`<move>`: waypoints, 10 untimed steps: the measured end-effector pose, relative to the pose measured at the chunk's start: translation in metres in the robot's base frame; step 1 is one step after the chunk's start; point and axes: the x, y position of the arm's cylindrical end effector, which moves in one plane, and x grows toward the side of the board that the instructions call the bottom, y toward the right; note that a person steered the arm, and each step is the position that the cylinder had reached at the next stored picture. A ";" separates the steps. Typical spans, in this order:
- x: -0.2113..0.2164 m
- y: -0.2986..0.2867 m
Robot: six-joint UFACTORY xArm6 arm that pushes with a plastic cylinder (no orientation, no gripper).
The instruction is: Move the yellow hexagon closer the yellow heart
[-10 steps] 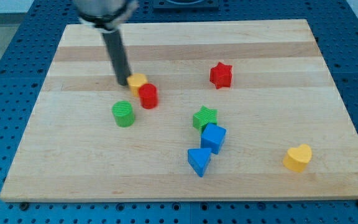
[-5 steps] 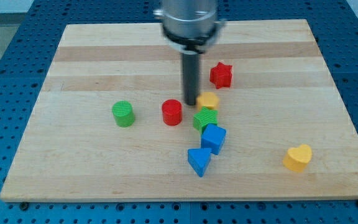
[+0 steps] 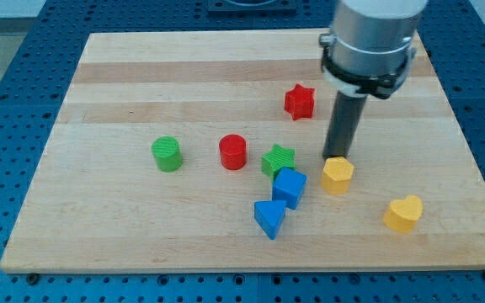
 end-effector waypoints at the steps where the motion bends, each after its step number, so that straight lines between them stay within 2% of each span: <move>1: 0.001 -0.011; 3: 0.018 -0.049; 4: 0.045 -0.031; 6: 0.032 -0.028; 10: 0.025 0.052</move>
